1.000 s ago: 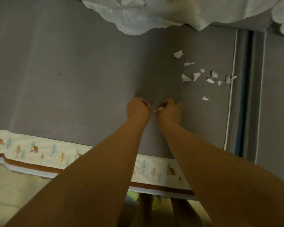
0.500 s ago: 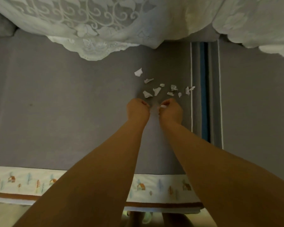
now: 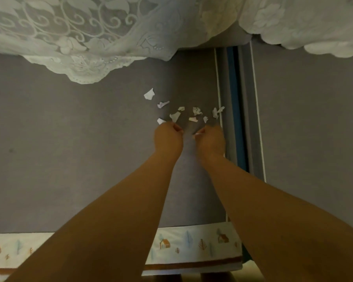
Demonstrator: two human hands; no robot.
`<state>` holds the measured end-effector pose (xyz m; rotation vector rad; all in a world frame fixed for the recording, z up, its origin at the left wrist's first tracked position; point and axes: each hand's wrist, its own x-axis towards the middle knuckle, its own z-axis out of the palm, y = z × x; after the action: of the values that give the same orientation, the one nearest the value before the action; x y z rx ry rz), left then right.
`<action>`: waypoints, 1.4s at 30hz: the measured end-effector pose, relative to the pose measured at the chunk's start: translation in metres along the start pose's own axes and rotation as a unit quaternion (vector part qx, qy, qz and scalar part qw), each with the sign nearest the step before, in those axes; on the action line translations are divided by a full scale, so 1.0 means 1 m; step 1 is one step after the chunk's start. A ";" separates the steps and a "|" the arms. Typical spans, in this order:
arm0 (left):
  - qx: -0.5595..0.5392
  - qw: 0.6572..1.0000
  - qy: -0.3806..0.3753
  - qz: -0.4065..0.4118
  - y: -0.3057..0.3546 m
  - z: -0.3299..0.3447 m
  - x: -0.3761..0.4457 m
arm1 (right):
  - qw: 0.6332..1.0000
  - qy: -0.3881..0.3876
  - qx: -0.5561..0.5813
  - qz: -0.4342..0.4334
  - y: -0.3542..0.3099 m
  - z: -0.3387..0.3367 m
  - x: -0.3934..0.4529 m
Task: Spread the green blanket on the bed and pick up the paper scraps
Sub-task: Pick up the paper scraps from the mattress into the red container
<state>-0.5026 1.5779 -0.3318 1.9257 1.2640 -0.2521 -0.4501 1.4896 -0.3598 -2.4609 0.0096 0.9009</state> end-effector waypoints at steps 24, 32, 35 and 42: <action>0.195 0.969 -0.044 0.148 0.049 0.036 0.055 | 0.991 0.132 0.019 -0.005 -0.006 -0.042 0.062; 0.176 0.977 -0.038 0.114 0.049 0.028 0.050 | 0.985 0.094 0.140 -0.037 -0.001 -0.046 0.043; 0.122 0.987 0.013 0.106 0.042 0.014 0.042 | 0.984 0.070 0.149 -0.061 -0.001 -0.043 0.030; 0.093 0.992 0.056 0.063 0.013 -0.021 0.047 | 0.996 0.018 0.080 -0.046 -0.007 -0.038 0.029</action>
<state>-0.4739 1.6226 -0.3376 2.1971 1.2217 -0.2048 -0.4033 1.4825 -0.3496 -2.3097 -0.0183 0.7850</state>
